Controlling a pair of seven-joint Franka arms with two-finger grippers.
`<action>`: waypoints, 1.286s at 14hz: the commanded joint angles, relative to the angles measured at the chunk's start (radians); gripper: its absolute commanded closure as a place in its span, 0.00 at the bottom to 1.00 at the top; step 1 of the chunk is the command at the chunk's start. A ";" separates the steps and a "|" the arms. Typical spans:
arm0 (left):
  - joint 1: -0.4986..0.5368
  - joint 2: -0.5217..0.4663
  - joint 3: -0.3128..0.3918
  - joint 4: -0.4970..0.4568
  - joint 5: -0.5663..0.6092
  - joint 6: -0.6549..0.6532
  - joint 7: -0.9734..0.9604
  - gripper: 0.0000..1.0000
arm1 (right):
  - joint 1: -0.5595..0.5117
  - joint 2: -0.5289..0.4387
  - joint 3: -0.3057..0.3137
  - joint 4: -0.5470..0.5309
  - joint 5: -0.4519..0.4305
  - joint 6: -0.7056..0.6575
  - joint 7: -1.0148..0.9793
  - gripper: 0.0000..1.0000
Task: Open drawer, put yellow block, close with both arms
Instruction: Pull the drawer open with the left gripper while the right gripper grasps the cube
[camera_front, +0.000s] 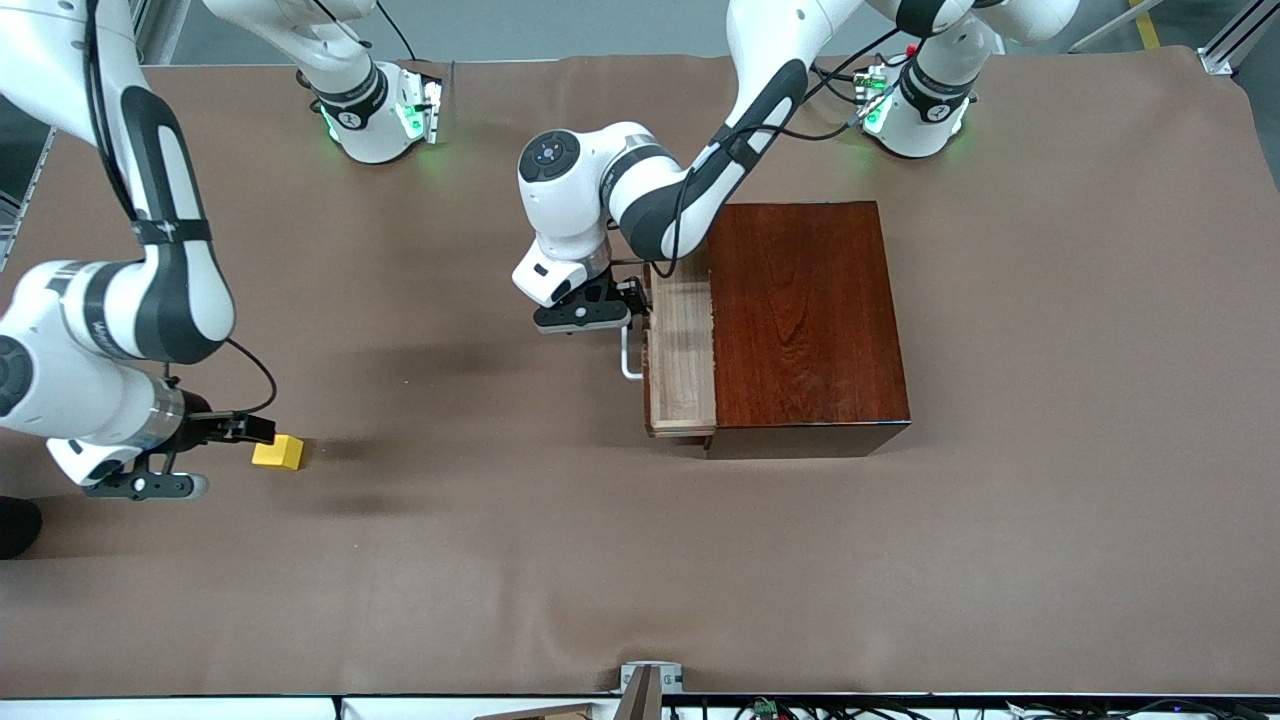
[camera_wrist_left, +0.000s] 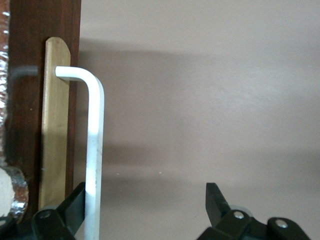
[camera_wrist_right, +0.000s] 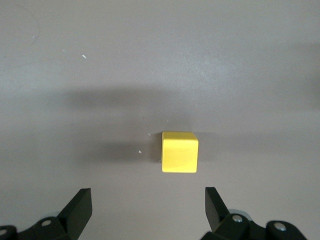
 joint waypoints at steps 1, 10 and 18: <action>-0.008 0.024 -0.008 0.032 -0.017 0.060 -0.035 0.00 | -0.014 -0.016 0.008 -0.072 -0.012 0.093 0.023 0.00; -0.003 0.051 -0.008 0.035 -0.076 0.198 -0.032 0.00 | -0.029 0.076 0.008 -0.176 -0.012 0.331 0.015 0.00; -0.006 0.090 -0.014 0.075 -0.085 0.293 -0.030 0.00 | -0.057 0.141 0.008 -0.189 -0.012 0.402 0.012 0.00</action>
